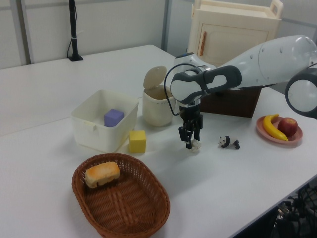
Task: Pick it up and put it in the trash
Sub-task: 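Lift the tissue and carry it over the cream trash bin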
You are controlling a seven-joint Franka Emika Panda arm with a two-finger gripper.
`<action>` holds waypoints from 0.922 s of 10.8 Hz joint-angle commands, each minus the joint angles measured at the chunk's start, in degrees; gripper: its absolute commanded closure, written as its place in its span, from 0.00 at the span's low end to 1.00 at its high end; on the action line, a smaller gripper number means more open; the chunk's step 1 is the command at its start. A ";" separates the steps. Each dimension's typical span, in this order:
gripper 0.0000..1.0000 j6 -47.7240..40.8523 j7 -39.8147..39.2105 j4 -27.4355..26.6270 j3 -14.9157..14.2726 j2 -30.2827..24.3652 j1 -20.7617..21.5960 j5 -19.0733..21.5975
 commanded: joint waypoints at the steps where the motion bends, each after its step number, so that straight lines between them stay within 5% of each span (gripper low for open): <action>1: 0.83 1.34 0.30 -1.10 -0.49 -0.90 0.68 -1.08; 3: 0.97 0.99 0.30 0.55 -0.49 -1.25 0.60 -0.99; 10: 0.97 7.20 1.61 16.55 -1.10 -2.57 -1.34 3.74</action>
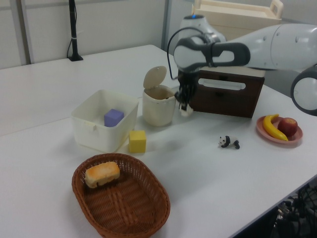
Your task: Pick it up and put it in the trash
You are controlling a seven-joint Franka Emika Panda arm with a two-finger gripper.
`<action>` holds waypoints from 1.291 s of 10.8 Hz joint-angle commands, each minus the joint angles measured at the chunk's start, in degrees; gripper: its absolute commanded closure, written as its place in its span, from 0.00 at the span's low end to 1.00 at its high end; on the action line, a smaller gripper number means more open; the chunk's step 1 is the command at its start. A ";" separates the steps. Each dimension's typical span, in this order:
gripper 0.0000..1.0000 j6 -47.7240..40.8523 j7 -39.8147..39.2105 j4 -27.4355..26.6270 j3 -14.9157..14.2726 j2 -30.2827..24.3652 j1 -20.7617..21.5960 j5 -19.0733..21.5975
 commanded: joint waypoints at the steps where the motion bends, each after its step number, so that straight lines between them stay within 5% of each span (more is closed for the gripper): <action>1: 0.97 10.44 3.99 3.30 -0.58 0.17 -0.28 2.58; 4: 0.93 21.90 11.38 3.22 -0.67 3.76 -0.10 2.05; 5: 0.80 24.88 13.75 3.30 -0.67 4.73 -0.01 2.05; 7: 0.00 26.76 16.75 3.22 -0.67 5.44 0.16 1.35; 10: 0.00 25.89 19.48 2.96 -0.67 3.79 0.16 0.29; 14: 0.00 -0.60 20.27 1.46 -0.49 -5.52 0.25 1.08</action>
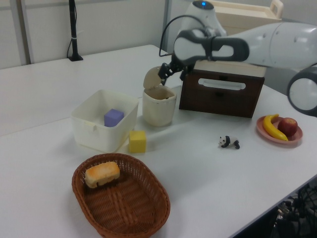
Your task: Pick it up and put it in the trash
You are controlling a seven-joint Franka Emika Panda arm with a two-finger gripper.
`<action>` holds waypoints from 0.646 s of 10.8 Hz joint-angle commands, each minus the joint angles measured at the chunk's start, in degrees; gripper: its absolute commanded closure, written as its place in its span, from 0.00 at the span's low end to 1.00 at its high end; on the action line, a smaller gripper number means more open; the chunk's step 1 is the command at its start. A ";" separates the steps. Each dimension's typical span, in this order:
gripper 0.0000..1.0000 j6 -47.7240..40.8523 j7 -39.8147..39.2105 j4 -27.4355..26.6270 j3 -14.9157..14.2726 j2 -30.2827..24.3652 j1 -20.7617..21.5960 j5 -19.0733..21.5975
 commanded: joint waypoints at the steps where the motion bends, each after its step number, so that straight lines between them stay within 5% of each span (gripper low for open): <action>1: 0.00 -18.62 4.36 -2.21 -0.30 -8.27 0.77 0.03; 4: 0.00 -29.81 5.45 -2.64 -0.38 -11.79 0.25 -0.14; 7: 0.00 -29.75 2.09 -3.26 -0.47 -11.63 -0.81 0.12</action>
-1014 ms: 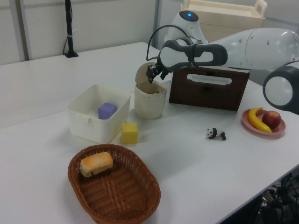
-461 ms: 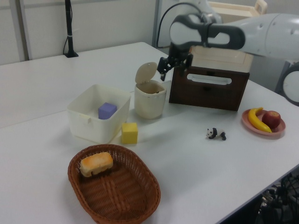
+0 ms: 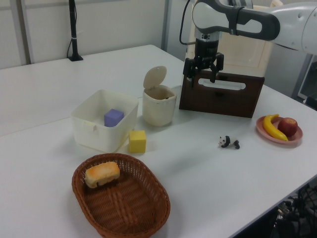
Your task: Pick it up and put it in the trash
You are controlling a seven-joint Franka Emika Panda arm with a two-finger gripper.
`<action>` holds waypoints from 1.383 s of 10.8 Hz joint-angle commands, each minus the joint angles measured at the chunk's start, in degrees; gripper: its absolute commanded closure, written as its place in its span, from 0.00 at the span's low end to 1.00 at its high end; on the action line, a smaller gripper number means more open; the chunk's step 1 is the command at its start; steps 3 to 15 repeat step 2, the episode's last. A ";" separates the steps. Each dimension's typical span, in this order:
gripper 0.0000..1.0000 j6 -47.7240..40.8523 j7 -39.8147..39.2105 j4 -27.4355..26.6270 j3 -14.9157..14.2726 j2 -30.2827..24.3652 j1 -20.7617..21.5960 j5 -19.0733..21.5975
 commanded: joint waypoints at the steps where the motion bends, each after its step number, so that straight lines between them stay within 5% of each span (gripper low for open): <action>1: 0.00 0.07 -1.69 -2.46 -0.54 -1.49 -0.71 0.10; 15: 0.00 0.16 -1.61 -2.46 -0.45 -1.40 -0.71 0.10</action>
